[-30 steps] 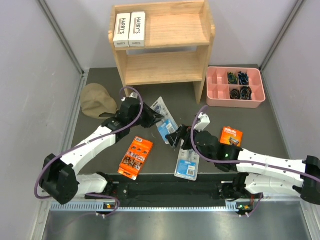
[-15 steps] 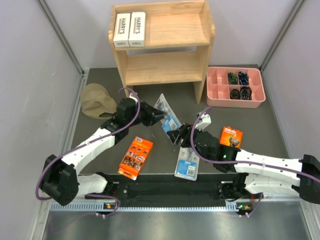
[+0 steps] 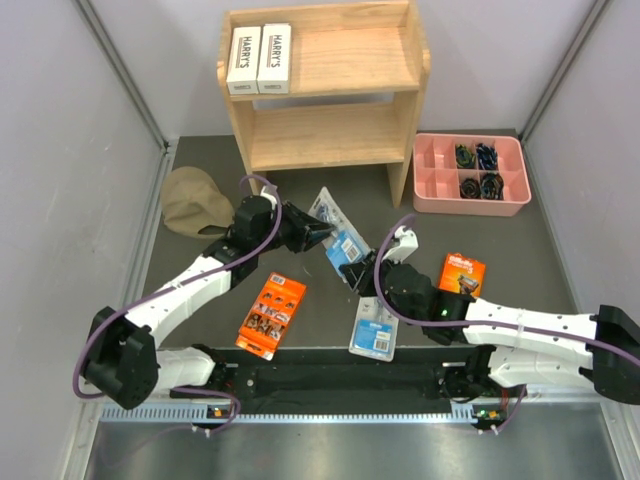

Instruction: Place and organize the shaving razors onto the shelf

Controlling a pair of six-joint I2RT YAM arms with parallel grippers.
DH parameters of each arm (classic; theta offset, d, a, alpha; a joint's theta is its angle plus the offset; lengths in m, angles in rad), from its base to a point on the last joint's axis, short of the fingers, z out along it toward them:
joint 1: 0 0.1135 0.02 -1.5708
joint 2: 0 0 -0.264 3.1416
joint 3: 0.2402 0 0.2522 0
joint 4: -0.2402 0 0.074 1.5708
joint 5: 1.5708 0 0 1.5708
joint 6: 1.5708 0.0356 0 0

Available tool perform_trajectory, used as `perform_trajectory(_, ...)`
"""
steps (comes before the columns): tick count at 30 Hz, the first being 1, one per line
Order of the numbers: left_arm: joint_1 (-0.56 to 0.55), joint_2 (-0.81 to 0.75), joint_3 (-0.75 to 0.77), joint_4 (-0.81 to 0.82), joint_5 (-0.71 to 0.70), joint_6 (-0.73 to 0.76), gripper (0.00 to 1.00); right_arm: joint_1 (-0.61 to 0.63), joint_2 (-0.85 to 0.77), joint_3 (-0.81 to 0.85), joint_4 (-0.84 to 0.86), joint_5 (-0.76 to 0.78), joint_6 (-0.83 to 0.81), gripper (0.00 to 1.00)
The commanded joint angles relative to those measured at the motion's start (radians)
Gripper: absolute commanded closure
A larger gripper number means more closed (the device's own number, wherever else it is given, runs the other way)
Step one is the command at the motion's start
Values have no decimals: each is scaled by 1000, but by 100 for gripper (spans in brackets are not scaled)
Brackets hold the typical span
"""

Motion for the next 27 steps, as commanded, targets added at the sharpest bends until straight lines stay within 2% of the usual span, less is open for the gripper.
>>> perform_trajectory(1,6,-3,3,94,40,-14,100,10,-8,29,7,36,2,85)
perform_trajectory(3,6,-6,3,93,41,-11,100,12,-11,30,4,35,-3,87)
perform_trajectory(5,8,-7,-1,91,41,-6,96,10,-14,30,2,35,-4,89)
perform_trajectory(9,14,-17,-2,79,40,9,74,12,-19,35,-4,32,-9,92)
perform_trajectory(12,17,-27,-1,77,43,32,47,12,-23,36,-8,33,-12,93)
perform_trajectory(14,17,-37,9,56,35,49,19,12,-26,36,-10,33,-12,94)
perform_trajectory(17,17,-60,33,-2,12,90,4,12,-29,36,-15,33,-12,94)
perform_trajectory(22,17,-86,96,-124,-31,188,1,12,-33,38,-22,35,-12,95)
perform_trajectory(26,12,-103,177,-287,-115,309,1,10,-34,36,-25,38,-12,95)
perform_trajectory(27,8,-104,218,-370,-138,367,1,12,-34,36,-25,38,-12,95)
